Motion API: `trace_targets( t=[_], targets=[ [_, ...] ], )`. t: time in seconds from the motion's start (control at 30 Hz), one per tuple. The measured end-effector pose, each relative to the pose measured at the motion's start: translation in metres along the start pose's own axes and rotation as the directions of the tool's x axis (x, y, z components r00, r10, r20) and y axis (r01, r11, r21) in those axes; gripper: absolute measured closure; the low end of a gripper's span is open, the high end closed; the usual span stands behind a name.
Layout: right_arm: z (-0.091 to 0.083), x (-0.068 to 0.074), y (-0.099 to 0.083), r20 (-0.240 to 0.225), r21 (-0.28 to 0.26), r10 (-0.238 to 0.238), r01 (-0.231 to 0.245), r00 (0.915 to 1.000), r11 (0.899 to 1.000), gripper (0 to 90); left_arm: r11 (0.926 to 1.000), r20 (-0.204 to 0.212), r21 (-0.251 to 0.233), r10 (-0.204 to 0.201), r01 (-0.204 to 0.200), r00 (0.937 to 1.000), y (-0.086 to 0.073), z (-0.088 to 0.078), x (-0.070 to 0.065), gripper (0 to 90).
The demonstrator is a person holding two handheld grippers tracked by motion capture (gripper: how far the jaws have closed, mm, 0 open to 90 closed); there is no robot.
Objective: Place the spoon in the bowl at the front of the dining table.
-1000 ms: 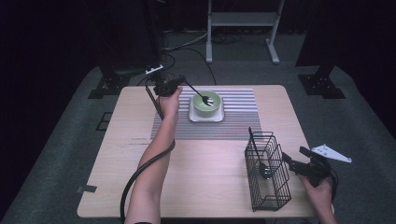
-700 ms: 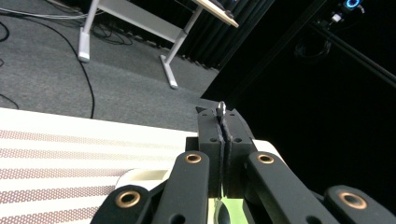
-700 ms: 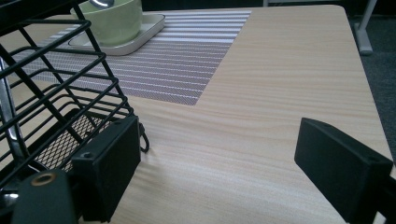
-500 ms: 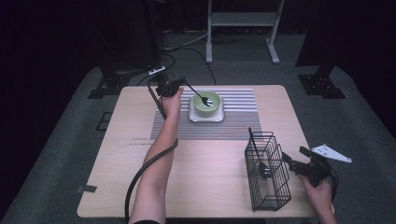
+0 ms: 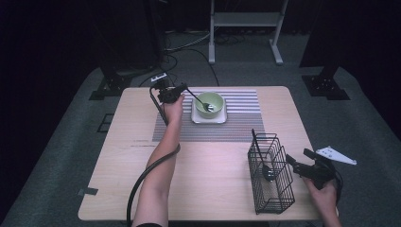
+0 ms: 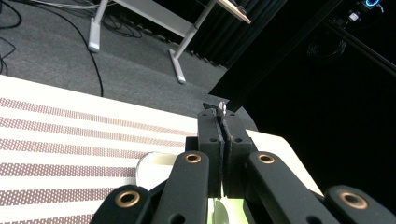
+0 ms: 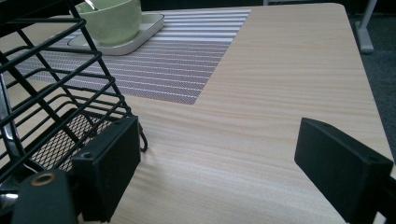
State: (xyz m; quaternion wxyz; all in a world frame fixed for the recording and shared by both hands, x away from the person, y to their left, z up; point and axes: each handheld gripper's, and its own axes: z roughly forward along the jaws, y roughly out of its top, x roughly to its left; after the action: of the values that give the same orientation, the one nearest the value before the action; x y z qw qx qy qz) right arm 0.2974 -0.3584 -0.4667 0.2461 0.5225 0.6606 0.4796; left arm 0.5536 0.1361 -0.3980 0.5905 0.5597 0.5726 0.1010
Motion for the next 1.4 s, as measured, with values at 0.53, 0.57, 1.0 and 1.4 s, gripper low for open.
trace_targets(
  t=[0.53, 0.57, 1.0, 1.4],
  targets=[
    [0.0, -0.002, -0.001, 0.003, -0.003, 0.009, -0.009, 1.0, 1.0, 13.3, 0.9989, -0.002, 0.019, -0.042, 0.042, 0.9991, -0.015, 0.002, 0.016, 86.7],
    [0.0, -0.002, 0.0, 0.005, -0.003, 0.008, -0.008, 1.0, 1.0, 13.2, 0.9989, -0.003, 0.021, -0.042, 0.042, 0.9991, -0.015, 0.002, 0.016, 86.6],
    [0.0, -0.002, 0.0, 0.002, -0.005, 0.008, -0.008, 1.0, 1.0, 13.3, 0.9981, 0.013, 0.032, -0.053, 0.053, 0.9985, -0.023, 0.007, 0.021, 83.9],
    [0.0, 0.001, 0.001, 0.0, -0.001, -0.005, 0.005, 1.0, 1.0, 13.2, 0.9957, 0.062, 0.071, -0.065, 0.06, 0.996, -0.032, 0.007, 0.026, 70.1]
  ],
)
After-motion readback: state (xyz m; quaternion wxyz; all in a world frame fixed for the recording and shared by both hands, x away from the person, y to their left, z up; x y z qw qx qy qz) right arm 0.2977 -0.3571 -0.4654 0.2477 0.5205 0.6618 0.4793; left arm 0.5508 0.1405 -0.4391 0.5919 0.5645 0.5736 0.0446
